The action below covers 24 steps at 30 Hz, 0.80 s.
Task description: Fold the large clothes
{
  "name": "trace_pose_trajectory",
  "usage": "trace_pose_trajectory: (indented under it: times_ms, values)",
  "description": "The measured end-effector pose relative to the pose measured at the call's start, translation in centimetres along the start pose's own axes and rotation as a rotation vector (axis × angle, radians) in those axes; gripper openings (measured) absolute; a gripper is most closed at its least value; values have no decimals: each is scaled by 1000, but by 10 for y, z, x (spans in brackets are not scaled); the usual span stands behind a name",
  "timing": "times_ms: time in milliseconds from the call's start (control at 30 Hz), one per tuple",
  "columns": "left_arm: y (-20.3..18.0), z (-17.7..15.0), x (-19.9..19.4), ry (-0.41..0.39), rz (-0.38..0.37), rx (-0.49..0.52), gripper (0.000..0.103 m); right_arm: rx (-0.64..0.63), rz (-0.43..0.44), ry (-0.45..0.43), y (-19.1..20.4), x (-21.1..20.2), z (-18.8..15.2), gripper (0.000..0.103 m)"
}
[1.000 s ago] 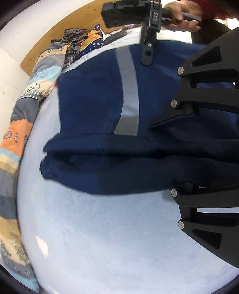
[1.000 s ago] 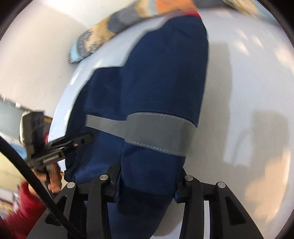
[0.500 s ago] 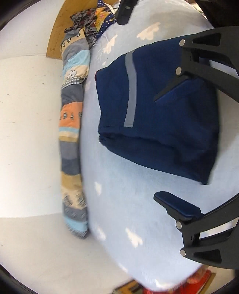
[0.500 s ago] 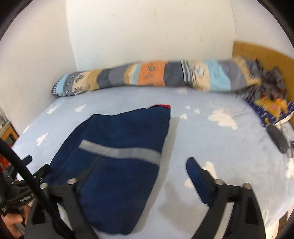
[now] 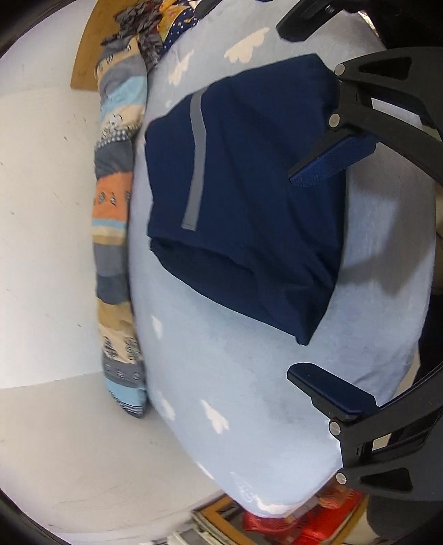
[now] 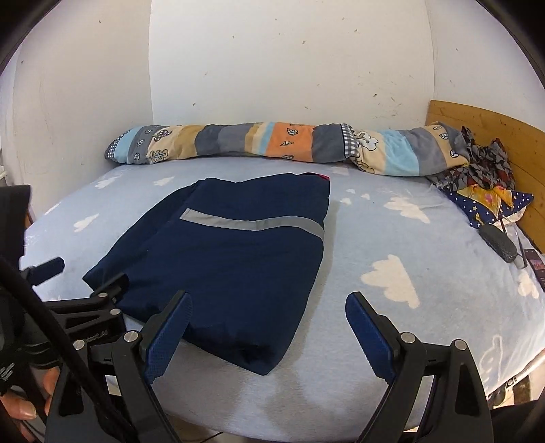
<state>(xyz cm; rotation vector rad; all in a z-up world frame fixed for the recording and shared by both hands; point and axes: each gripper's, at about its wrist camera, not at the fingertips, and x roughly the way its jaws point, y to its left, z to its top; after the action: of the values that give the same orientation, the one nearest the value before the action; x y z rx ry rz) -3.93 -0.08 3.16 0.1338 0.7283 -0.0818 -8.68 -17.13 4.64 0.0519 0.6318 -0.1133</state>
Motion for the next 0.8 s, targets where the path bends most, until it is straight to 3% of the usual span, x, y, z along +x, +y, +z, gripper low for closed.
trace_pose_trajectory:
  times_ms: [200,800]
  values:
    - [7,-4,8,40,-10,-40,103,-29,20,-5,10,0,2,94]
    - [1,-2,0,-5,-1,-10,103,-3,41,14,7,6,2,94]
